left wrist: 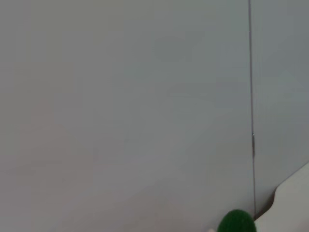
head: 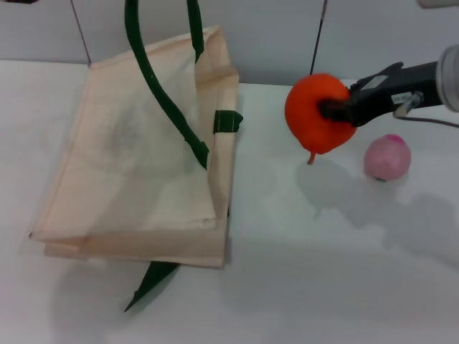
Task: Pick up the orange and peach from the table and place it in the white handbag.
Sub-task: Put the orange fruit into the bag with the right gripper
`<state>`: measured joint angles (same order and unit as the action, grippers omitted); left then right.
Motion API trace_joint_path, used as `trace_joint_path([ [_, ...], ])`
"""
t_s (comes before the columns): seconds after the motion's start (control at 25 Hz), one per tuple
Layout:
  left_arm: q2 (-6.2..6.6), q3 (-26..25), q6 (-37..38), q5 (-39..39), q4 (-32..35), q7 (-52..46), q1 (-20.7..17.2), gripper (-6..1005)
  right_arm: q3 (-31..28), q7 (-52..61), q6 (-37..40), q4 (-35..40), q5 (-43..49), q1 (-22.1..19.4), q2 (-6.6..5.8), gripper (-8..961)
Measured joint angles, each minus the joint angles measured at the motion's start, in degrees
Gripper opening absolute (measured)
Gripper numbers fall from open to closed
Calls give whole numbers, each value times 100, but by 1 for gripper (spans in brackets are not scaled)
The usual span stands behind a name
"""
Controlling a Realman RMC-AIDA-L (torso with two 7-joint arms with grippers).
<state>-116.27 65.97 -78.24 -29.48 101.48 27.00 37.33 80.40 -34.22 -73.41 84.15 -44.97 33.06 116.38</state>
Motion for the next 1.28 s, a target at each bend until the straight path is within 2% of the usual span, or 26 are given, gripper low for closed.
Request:
trace_joint_path([
  [0.32, -1, 121, -25, -152, 241, -117, 2, 120, 187, -71, 754, -999, 39, 213, -17, 270],
  [0.4, -1, 181, -26, -167, 285, -159, 0, 120, 189, -108, 856, -1176, 51, 264, -25, 222],
  [0.6, 6, 320, -33, -165, 422, -242, 8, 120, 122, -329, 990, -1666, 56, 464, -35, 200],
  [1.08, -1, 346, -111, -172, 785, -330, 1, 120, 51, -654, 1336, -2492, 50, 755, -45, 129],
  [1.28, -1, 347, -127, -151, 857, -353, -75, 120, 42, -685, 1186, -2441, -45, 776, -45, 96],
])
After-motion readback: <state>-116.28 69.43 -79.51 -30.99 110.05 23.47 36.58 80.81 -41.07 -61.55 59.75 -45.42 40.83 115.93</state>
